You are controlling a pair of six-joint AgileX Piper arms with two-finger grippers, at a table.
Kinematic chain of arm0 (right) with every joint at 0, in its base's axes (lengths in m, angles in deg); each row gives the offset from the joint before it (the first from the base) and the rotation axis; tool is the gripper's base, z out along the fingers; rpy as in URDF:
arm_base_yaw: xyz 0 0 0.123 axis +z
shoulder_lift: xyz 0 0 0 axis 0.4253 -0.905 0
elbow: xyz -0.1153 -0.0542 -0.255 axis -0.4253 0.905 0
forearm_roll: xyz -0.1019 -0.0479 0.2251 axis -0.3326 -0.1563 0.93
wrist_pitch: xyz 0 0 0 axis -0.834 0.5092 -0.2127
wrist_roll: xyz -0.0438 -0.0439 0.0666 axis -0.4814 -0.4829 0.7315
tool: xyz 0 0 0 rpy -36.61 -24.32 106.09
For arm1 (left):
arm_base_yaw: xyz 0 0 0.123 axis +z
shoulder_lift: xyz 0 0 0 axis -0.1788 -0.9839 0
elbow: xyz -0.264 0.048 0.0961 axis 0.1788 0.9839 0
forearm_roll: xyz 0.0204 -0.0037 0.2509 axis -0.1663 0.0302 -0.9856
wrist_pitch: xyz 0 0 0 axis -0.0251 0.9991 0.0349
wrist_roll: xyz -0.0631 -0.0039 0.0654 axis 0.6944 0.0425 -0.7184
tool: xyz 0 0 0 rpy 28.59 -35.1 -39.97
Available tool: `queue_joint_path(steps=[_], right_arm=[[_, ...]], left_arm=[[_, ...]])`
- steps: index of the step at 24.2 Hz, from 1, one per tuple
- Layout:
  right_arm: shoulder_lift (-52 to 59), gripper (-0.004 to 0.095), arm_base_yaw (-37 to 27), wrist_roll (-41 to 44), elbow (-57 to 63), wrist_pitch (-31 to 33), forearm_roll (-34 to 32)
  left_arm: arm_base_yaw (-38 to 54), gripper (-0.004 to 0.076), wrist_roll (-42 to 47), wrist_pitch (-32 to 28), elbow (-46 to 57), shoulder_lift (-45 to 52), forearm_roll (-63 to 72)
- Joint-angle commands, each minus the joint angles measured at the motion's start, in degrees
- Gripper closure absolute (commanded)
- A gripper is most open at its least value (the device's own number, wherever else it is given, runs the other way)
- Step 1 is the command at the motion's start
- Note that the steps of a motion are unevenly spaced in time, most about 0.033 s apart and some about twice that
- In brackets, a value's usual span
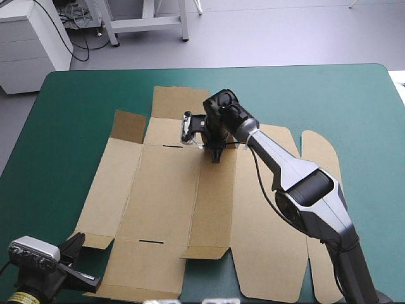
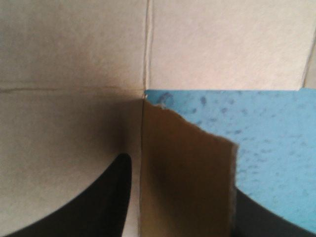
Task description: Fold the box
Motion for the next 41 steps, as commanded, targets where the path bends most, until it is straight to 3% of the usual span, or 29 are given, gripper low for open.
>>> queue_joint_path(steps=[1, 5, 7, 8, 12, 14, 16, 17, 18, 23, 35, 41], right_arm=[[3.6, 0.0397, 0.1, 1.1, -5.1, -1.7, -1.4], [3.6, 0.0392, 0.1, 4.8, -11.8, -1.2, -1.6], [3.6, 0.0392, 0.1, 7.9, -17.9, 2.6, -1.6], [4.4, 0.0392, 0.1, 13.6, -21.0, 2.7, -2.1], [11.5, 0.0409, 0.2, 22.3, -22.3, 2.7, -1.2], [16.6, 0.0527, 0.2, 26.7, -21.2, 2.8, -1.4], [23.6, 0.0736, 0.2, 31.7, -18.0, 2.8, -1.4], [27.9, 0.0873, 0.2, 34.6, -15.1, 2.8, -1.2], [31.4, 0.0920, 0.2, 36.0, -12.4, 2.8, -1.2], [53.3, 0.0919, 0.2, 36.9, 11.8, 2.7, -1.3], [82.9, 0.0920, 0.2, 49.2, 54.4, -5.8, -1.4], [95.5, 0.0919, 0.2, 51.0, 72.2, -10.5, -1.6]], left_arm=[[0.2, 0.0732, 0.4, -4.1, -1.9, -0.7, 1.0], [0.2, 0.0732, 0.4, -4.1, -1.9, -0.7, 1.0], [0.2, 0.0732, 0.4, -4.1, -1.9, -0.7, 1.0], [0.2, 0.0732, 0.4, -4.1, -1.9, -0.7, 1.0], [0.2, 0.0732, 0.4, -4.1, -1.9, -0.7, 1.0], [0.2, 0.0732, 0.4, -4.1, -1.9, -0.7, 1.0], [0.2, 0.0732, 0.4, -4.1, -1.9, -0.7, 1.0], [0.2, 0.0732, 0.4, -4.1, -1.9, -0.7, 1.0], [0.2, 0.0732, 0.4, -4.1, -1.9, -0.7, 1.0], [0.2, 0.0732, 0.4, -4.1, -1.9, -0.7, 1.0], [0.2, 0.0732, 1.1, -4.1, -1.9, -0.7, 4.2], [0.2, 0.0732, 1.1, -4.1, -1.9, -0.7, 4.2]])
